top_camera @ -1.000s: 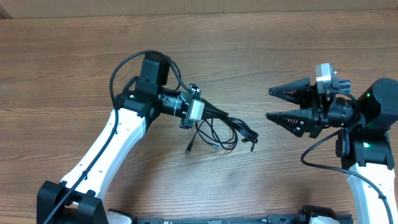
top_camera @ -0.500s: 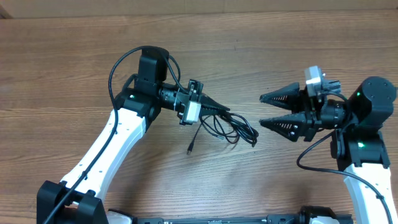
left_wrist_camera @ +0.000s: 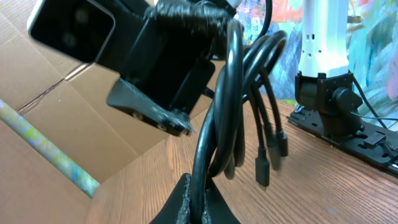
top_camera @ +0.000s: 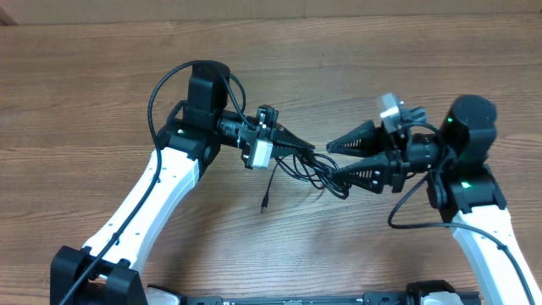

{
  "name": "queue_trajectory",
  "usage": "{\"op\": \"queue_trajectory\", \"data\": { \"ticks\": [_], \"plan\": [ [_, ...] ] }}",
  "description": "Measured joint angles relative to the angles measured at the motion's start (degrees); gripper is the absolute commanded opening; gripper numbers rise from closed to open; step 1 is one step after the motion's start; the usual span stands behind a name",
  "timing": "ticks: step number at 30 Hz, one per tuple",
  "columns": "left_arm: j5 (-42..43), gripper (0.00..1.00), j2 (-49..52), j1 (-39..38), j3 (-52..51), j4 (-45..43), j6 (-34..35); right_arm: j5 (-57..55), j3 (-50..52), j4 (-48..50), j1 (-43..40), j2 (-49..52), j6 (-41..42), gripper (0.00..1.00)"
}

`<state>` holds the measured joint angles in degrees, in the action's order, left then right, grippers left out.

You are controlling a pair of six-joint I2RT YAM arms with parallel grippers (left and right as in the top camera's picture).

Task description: Untangle cables

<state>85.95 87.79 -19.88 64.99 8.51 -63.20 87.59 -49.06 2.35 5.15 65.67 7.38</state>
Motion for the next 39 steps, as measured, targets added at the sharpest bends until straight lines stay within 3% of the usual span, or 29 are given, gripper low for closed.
{"op": "queue_trajectory", "data": {
  "ticks": [4, 29, 39],
  "plan": [
    [0.0, 0.04, 0.0, 0.0, 0.0, 0.0, 0.0, 0.5, 0.0, 0.0, 0.2, 1.4, 0.1, 0.40],
    [-6.1, 0.04, 0.0, 0.0, 0.0, -0.3, 0.1, 0.4, 0.0, -1.8, 0.2, 1.6, 0.1, 0.40],
    [-6.7, 0.04, 0.0, 0.0, 0.0, -2.6, 0.2, 0.5, 0.0, -2.7, 0.2, 1.6, 0.1, 0.34]
  ]
}}
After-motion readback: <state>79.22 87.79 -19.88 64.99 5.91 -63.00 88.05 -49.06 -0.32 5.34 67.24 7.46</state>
